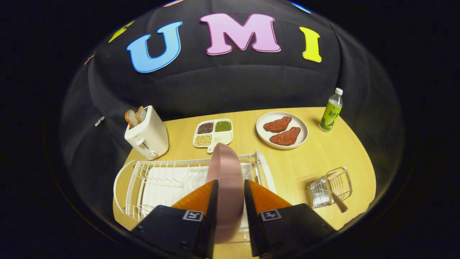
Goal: Take the plate from the dish rack, then take the spoon from the basket and place it into the plate.
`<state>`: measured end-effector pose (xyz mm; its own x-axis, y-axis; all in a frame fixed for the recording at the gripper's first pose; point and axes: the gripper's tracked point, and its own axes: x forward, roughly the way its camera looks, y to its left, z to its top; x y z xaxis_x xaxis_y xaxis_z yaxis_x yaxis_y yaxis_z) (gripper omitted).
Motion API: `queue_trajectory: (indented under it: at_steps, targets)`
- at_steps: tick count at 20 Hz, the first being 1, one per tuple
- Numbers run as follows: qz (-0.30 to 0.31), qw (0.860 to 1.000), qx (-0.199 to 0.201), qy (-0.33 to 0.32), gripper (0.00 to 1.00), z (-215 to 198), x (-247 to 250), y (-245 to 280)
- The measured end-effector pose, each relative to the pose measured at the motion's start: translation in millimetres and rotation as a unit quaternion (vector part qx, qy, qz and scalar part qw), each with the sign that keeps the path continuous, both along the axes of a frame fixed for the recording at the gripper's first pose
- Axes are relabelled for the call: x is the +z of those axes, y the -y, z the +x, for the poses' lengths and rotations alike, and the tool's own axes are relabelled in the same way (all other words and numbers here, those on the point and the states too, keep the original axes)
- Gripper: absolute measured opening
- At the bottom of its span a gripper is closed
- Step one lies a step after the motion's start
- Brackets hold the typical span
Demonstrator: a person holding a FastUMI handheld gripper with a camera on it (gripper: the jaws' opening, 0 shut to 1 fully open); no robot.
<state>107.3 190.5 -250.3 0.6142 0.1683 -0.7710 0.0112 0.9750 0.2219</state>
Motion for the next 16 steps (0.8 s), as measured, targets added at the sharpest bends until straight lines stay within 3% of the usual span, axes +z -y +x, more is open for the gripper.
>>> queue_trajectory:
  at_steps: [1,5,16]
  targets:
    - [0.0,1.0,-0.007,-0.002,0.37,-0.3,4.6,-2.2]
    - [-0.04,0.999,-0.008,0.017,0.33,-1.4,9.0,-6.2]
    - [-0.154,0.982,0.038,0.107,0.32,12.3,47.3,-24.2]
